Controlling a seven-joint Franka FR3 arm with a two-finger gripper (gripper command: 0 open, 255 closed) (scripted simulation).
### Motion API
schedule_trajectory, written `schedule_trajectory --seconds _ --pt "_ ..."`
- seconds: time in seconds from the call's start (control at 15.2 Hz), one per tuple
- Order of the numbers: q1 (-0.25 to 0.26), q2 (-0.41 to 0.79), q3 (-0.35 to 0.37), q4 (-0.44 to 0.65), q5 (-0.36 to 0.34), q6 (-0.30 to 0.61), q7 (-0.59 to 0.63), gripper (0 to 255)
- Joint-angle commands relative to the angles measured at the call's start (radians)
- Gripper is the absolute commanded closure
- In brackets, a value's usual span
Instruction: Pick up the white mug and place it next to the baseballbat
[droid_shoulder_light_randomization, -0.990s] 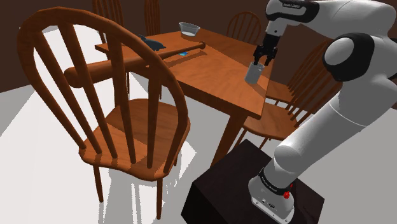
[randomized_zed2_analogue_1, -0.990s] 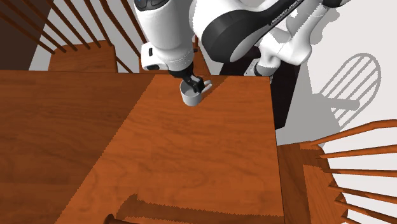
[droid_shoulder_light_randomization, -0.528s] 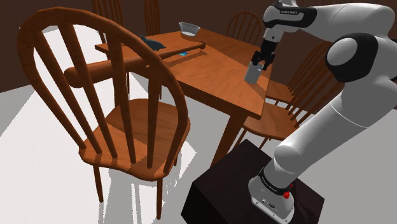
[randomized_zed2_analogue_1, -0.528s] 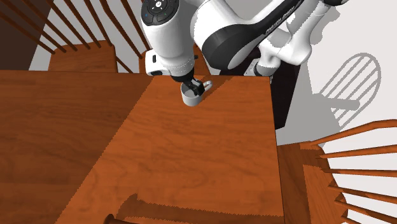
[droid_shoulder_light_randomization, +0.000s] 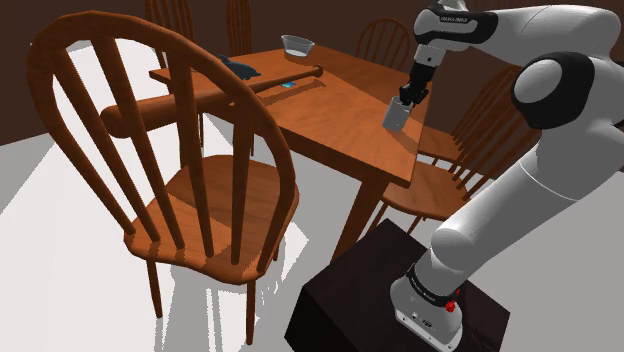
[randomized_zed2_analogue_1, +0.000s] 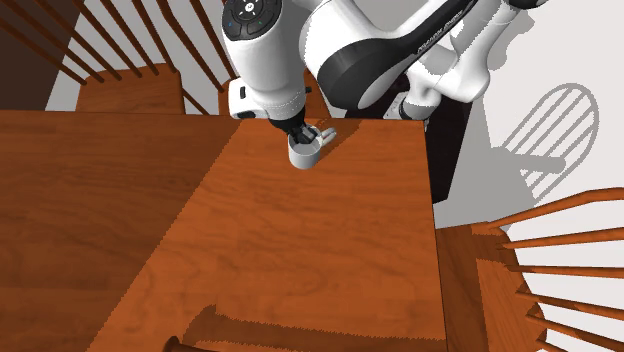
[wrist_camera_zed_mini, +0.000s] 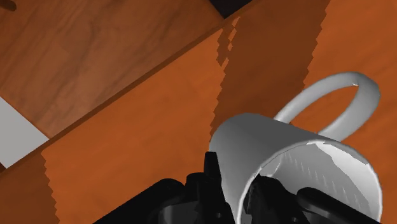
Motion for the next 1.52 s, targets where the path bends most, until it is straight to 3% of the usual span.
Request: schedule_trajectory --seconds 0.0,0.4,1.45 --pt "0.0 0.0 0.0 0.0 0.0 0.0 0.0 255" --pt "0.0 0.0 0.0 0.0 0.0 0.0 0.0 255" --pt "-0.002 0.064 -0.008 0.286 0.025 -0.228 -0.021 255"
